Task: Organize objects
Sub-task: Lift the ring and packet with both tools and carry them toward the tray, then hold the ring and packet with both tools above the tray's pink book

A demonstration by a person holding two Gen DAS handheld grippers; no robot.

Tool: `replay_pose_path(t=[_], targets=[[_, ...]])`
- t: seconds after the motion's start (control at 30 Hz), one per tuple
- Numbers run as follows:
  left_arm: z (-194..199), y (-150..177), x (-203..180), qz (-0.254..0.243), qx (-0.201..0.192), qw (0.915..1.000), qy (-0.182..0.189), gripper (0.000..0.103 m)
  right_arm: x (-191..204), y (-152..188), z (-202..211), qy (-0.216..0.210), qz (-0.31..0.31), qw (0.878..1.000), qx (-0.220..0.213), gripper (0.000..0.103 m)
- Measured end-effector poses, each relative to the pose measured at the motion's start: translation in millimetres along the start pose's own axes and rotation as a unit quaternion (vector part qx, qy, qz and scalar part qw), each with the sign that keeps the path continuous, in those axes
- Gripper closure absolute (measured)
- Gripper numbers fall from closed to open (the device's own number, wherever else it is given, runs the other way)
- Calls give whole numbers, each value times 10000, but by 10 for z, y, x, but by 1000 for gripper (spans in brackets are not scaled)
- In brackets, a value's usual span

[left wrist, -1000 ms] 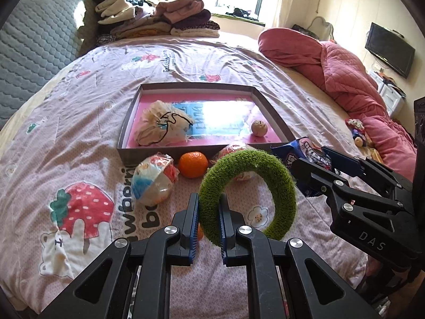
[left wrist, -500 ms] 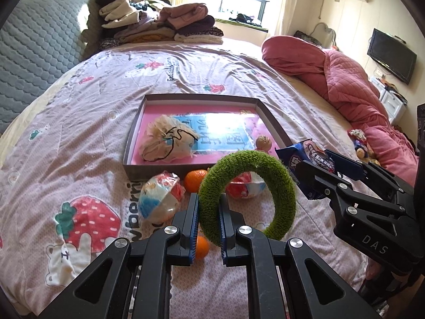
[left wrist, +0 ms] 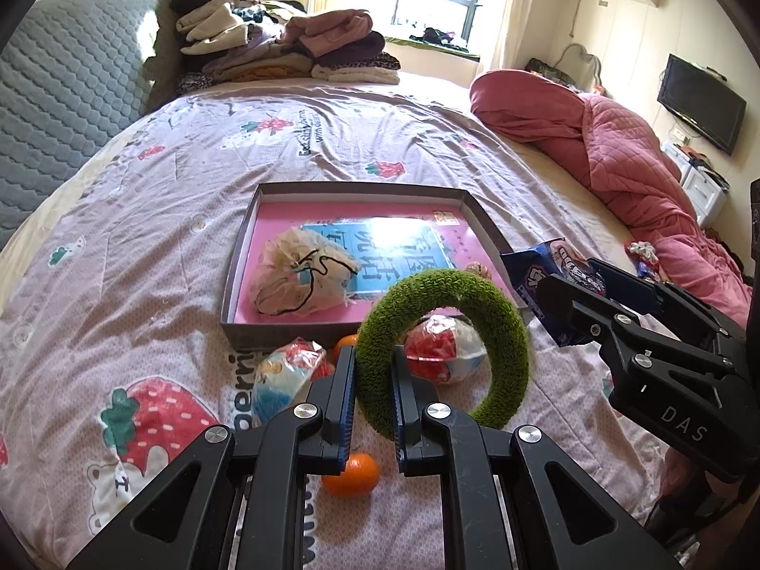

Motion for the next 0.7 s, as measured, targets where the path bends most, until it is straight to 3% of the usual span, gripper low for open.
replay_pose_path(t=[0.7], targets=[[-118, -229, 99, 68, -58, 9999, -68, 90, -47, -226, -194, -16, 63, 10000, -27, 51]])
Point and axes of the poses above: each gripper's, at about its wrist camera, not at the fingertips, and z roughly against the way its jaws point, x to its left, y to its underside, the point moved 5 cm from there along -z, roughly the way its jaws point, and after that the axes turned 15 degrees about z, right-handed, at the moved point
